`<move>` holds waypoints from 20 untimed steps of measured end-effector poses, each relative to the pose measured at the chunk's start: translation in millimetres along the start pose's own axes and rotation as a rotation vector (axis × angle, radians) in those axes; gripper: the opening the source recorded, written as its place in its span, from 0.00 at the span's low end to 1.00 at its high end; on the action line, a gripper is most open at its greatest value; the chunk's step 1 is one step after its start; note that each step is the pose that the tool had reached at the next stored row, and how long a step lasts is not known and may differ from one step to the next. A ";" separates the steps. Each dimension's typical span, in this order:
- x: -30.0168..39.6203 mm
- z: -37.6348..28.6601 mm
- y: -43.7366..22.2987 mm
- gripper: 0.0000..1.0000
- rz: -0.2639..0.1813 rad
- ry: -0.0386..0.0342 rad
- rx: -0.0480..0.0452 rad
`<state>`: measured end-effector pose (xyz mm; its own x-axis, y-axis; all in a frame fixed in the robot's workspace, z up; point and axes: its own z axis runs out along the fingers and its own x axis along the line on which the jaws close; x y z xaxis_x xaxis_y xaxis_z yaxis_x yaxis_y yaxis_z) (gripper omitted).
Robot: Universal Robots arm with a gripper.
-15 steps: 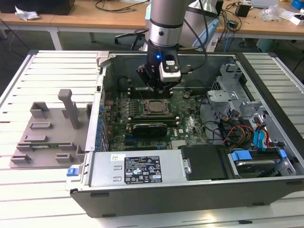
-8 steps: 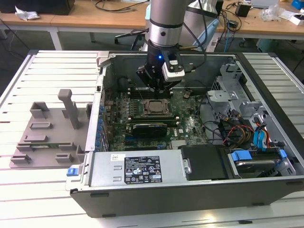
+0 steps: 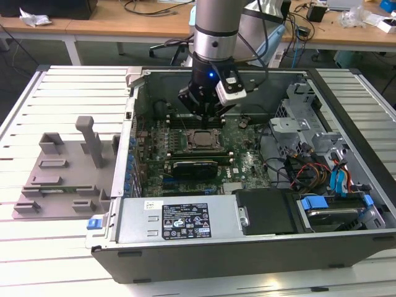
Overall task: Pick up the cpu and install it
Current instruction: 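Install the first cpu locking lever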
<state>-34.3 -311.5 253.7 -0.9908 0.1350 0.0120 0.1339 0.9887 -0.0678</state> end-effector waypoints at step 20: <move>0.0 0.0 0.0 0.11 -0.262 -0.0178 0.0031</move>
<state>-34.2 -311.5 253.7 -0.9918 -0.1269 0.0120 -0.1274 0.9895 -0.0678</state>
